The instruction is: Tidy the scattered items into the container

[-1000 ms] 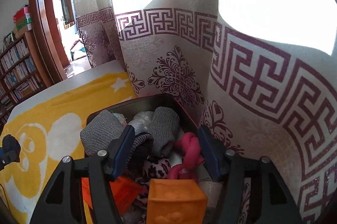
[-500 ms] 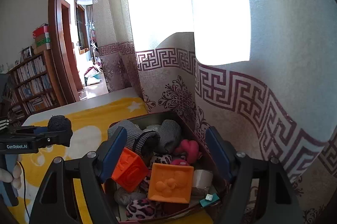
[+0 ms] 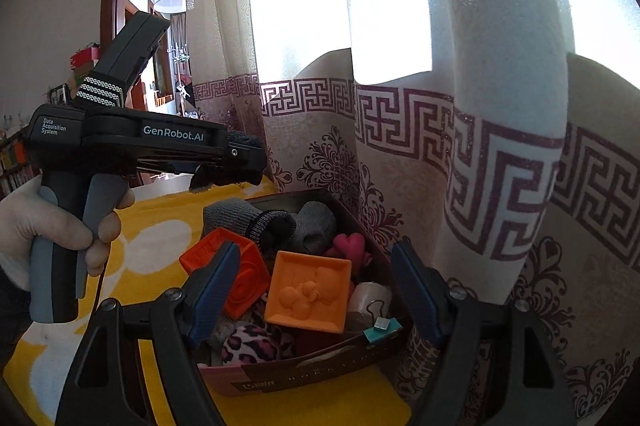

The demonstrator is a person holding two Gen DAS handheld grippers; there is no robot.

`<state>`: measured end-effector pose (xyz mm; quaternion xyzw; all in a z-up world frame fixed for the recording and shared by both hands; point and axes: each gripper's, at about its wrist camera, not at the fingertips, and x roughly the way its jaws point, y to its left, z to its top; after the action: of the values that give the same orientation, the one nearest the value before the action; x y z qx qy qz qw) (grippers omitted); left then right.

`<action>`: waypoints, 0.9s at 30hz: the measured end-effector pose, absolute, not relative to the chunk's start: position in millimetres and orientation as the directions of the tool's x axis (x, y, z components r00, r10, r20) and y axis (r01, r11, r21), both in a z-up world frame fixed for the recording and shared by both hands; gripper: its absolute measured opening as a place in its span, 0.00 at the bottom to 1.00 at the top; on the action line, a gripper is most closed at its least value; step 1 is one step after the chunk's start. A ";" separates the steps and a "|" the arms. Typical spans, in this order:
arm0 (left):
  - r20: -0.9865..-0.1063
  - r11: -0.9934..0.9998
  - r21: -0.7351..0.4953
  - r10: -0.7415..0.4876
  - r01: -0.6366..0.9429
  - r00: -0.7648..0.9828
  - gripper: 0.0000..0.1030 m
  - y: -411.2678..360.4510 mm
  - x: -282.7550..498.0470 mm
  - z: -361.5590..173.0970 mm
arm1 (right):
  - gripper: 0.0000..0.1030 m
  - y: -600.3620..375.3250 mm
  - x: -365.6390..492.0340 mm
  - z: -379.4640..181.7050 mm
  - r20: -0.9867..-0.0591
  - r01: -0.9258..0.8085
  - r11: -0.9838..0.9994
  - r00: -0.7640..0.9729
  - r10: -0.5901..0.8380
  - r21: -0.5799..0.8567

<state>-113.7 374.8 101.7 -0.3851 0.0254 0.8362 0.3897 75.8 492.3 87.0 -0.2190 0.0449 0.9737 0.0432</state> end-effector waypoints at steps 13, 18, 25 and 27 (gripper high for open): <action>-0.702 -0.745 -0.257 0.581 -0.615 -0.411 0.92 382.8 -148.9 75.7 | 0.79 486.2 68.6 83.2 -0.440 -0.070 -0.993 -0.898 0.023 0.091; -0.704 -0.771 -0.234 0.555 -0.593 -0.443 0.98 365.9 -142.3 73.4 | 0.79 487.3 70.3 82.5 -0.463 -0.062 -0.991 -0.886 0.002 0.116; -0.637 -0.858 -0.044 0.419 -0.513 -0.647 0.99 332.7 -100.1 91.4 | 0.81 479.1 74.8 79.5 -0.544 -0.009 -0.992 -0.837 -0.061 0.124; -0.640 -0.883 -0.040 0.382 -0.467 -0.667 0.99 322.4 -89.3 92.6 | 0.81 477.3 77.9 78.4 -0.559 -0.001 -0.991 -0.826 -0.076 0.135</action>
<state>-89.3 322.4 92.6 -0.3350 0.0637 0.9107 0.2329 77.9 477.3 78.4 -0.2946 0.0648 0.9532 -0.0197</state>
